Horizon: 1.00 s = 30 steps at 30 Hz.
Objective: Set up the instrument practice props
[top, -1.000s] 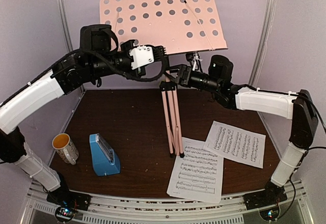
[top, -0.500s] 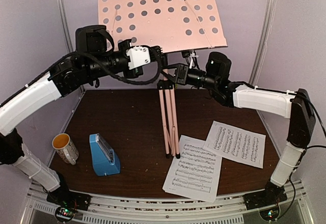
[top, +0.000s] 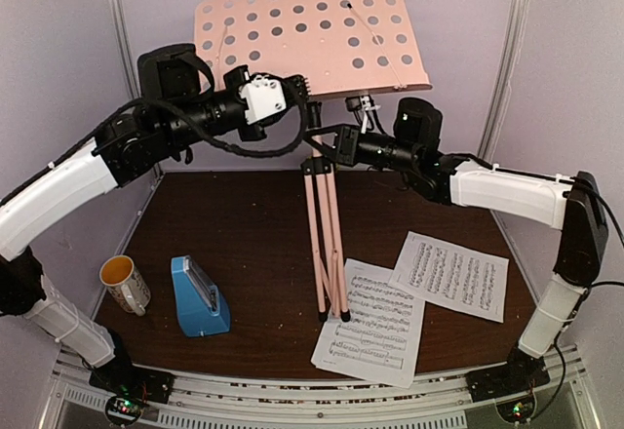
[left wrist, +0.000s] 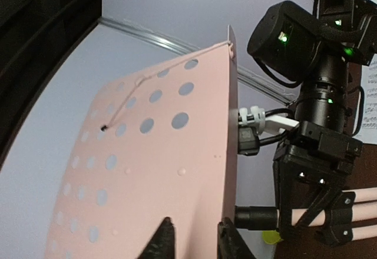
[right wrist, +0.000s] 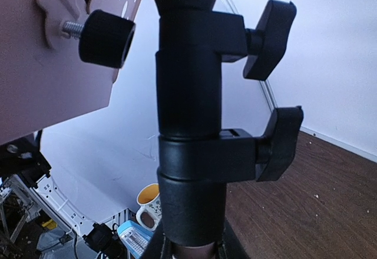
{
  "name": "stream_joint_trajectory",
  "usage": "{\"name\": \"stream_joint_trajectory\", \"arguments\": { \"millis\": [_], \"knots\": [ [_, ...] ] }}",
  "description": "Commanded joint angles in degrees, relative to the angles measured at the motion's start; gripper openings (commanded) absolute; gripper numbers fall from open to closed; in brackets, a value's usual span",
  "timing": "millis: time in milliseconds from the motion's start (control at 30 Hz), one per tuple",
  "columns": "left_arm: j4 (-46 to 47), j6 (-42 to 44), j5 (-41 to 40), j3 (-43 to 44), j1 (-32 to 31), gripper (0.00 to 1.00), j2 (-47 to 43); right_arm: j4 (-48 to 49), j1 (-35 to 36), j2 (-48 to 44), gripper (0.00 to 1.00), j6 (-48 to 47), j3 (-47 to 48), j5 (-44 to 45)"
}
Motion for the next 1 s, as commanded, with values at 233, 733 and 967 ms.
{"name": "stream_joint_trajectory", "arguments": {
  "millis": [233, 733, 967],
  "knots": [
    [20.42, -4.61, -4.70, -3.41, -1.54, 0.62, -8.99, 9.83, -1.64, -7.47, 0.00, 2.89, 0.61, 13.31],
    [4.97, -46.27, -23.91, -17.62, -1.19, 0.75, -10.72, 14.30, -2.29, -13.38, 0.00, -2.57, 1.50, 26.40],
    [5.39, -61.74, -15.04, -19.00, -0.26, 0.76, -2.57, 14.71, -1.28, -16.15, 0.00, -6.72, 0.80, 31.64]
  ]
}}
